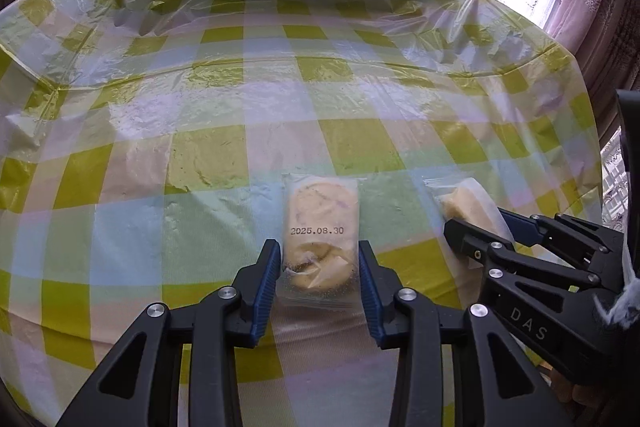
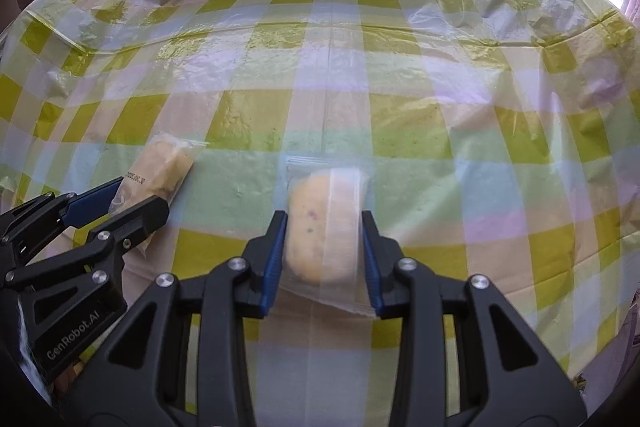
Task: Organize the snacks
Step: 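Carry both bread bags over the white box with both tools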
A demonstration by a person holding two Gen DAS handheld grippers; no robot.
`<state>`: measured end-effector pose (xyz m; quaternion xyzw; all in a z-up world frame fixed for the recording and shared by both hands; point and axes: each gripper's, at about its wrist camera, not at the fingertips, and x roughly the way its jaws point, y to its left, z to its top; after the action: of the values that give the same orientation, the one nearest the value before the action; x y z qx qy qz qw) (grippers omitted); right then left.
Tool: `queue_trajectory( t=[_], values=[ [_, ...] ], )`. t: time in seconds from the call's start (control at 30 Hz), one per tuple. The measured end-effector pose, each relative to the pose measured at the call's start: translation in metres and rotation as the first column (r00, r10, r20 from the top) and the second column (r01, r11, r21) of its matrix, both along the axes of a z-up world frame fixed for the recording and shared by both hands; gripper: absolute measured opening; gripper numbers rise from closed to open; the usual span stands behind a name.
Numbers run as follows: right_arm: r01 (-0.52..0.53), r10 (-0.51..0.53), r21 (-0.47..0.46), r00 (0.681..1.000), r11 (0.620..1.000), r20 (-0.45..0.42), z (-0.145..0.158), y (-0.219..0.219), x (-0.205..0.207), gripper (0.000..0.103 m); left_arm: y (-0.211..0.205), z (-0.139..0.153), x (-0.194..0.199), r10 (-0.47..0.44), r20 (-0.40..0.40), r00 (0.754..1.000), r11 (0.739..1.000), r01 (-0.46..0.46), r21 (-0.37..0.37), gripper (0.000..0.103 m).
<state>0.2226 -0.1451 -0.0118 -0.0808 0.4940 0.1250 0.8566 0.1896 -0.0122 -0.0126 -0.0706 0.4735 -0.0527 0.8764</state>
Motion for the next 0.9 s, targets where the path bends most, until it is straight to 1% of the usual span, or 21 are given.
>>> queue_trajectory(
  t=[0.13,0.23,0.37,0.53,0.57,0.63,0.7,0.77,0.83,0.87,0.9],
  values=[
    [-0.005,0.004,-0.016,0.999,1.000,-0.036,0.001,-0.011,-0.016,0.039,-0.008,0.002,-0.015,-0.041,-0.026,0.999,0.999,0.041,-0.003,0.039],
    [-0.012,0.011,-0.029,0.998,0.999,-0.054,0.001,-0.017,-0.028,0.039,-0.014,0.002,-0.022,-0.062,-0.044,0.997,0.998,0.063,0.015,0.039],
    [-0.026,0.023,-0.042,0.997,0.999,-0.074,0.002,-0.021,-0.039,0.039,-0.018,0.002,-0.025,-0.066,-0.058,0.996,0.997,0.068,0.041,0.040],
    [-0.024,0.021,-0.047,0.997,0.999,-0.071,0.002,-0.022,-0.041,0.039,-0.029,0.000,-0.025,-0.074,-0.061,0.995,0.989,0.081,0.121,0.042],
    [-0.023,0.019,-0.052,0.997,0.998,-0.068,0.002,-0.022,-0.041,0.043,-0.031,0.000,-0.024,-0.075,-0.061,0.995,0.988,0.082,0.133,0.044],
    [-0.023,0.020,-0.059,0.998,0.998,-0.061,0.003,-0.021,-0.040,0.045,-0.033,-0.001,-0.023,-0.076,-0.062,0.995,0.984,0.085,0.154,0.045],
    [-0.024,0.021,-0.055,0.998,0.998,-0.059,0.003,-0.022,-0.038,0.045,-0.034,-0.002,-0.020,-0.077,-0.062,0.995,0.983,0.086,0.163,0.048],
    [-0.022,0.019,-0.048,0.998,0.999,-0.059,0.002,-0.022,-0.035,0.045,-0.034,-0.002,-0.019,-0.074,-0.060,0.995,0.983,0.083,0.162,0.049],
    [-0.024,0.022,-0.043,0.998,0.999,-0.057,0.002,-0.021,-0.033,0.044,-0.035,-0.002,-0.018,-0.077,-0.056,0.995,0.983,0.085,0.161,0.048],
    [-0.031,0.029,-0.042,0.998,0.999,-0.055,0.002,-0.021,-0.034,0.040,-0.035,-0.002,-0.018,-0.081,-0.054,0.995,0.983,0.089,0.159,0.043],
    [-0.035,0.032,-0.048,0.998,0.998,-0.051,0.003,-0.020,-0.035,0.039,-0.036,-0.001,-0.018,-0.085,-0.053,0.995,0.983,0.092,0.160,0.039]
  ],
)
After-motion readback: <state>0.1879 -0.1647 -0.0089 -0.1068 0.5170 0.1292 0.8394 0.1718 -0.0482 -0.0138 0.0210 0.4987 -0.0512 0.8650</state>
